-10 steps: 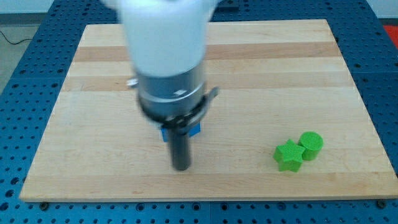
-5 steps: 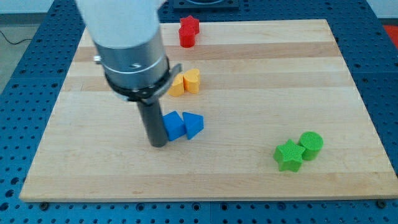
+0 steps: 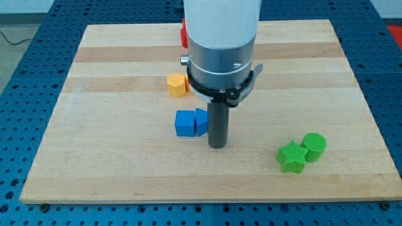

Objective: Push the blue blocks to the bottom of the yellow hexagon

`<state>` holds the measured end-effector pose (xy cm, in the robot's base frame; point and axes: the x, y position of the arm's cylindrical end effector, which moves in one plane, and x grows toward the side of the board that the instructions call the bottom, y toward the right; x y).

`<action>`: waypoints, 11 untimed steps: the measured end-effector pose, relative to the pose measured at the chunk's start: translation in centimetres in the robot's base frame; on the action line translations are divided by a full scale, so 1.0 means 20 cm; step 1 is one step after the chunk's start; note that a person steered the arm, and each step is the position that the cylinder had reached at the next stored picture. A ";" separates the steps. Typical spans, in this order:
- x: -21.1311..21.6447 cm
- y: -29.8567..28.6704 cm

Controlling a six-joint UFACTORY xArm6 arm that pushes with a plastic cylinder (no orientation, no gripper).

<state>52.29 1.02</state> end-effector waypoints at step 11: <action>-0.40 -0.26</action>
